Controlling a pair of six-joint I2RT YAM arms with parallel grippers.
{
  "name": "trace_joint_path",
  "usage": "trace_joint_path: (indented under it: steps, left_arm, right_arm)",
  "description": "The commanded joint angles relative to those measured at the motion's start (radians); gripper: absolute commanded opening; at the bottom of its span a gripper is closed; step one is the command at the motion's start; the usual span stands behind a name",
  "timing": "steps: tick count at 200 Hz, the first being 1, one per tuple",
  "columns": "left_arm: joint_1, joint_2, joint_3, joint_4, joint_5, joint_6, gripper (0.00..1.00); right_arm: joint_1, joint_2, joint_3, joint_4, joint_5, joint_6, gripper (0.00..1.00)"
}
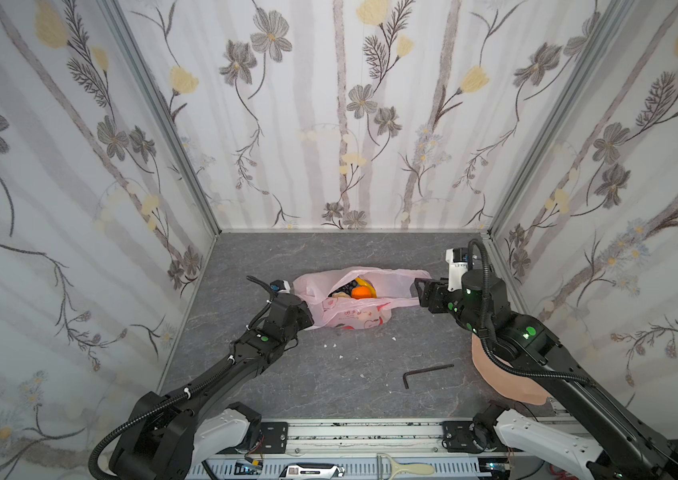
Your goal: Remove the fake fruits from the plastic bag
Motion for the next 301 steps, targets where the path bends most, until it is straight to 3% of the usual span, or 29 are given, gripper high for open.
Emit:
trace_joint_path:
  steps: [1,64,103,130,178,198,224,244,264,301]
  left_arm:
    - [-0.002,-0.011,0.001,0.021,-0.003,0.001,0.00]
    - [-0.001,-0.047,-0.015,0.021,0.008,0.008,0.00]
    - [-0.002,-0.055,-0.019,0.023,0.021,0.021,0.00]
    - [-0.001,-0.049,-0.019,0.024,0.032,0.033,0.00]
    - [-0.002,-0.060,-0.022,0.023,0.051,0.053,0.00]
    - [0.002,-0.066,-0.017,0.021,0.052,0.053,0.00]
    - [0.023,-0.058,0.010,0.021,0.081,0.021,0.00]
    - [0.067,-0.003,0.062,0.013,0.110,0.022,0.00]
    - [0.150,0.061,0.120,-0.005,0.151,0.016,0.00]
    - [0.305,0.183,0.241,-0.095,0.122,0.050,0.00]
  right_arm:
    - [0.071,0.117,0.063,-0.018,0.024,-0.020,0.77]
    - [0.059,0.501,0.172,0.015,0.023,0.009,0.76]
    - [0.030,0.607,0.217,0.020,0.069,0.019,0.76]
    - [0.008,0.682,0.260,0.009,0.102,0.022,0.82]
    - [-0.003,0.839,0.376,-0.001,0.061,0.020,0.84]
    - [-0.019,0.885,0.406,-0.003,0.075,0.024,0.70]
    - [-0.040,0.832,0.366,0.038,0.059,0.005,0.32]
    - [-0.078,0.739,0.293,0.088,-0.019,-0.013,0.10]
    - [-0.134,0.646,0.194,0.160,-0.138,-0.033,0.03]
    - [-0.212,0.527,0.030,0.268,-0.292,-0.038,0.00]
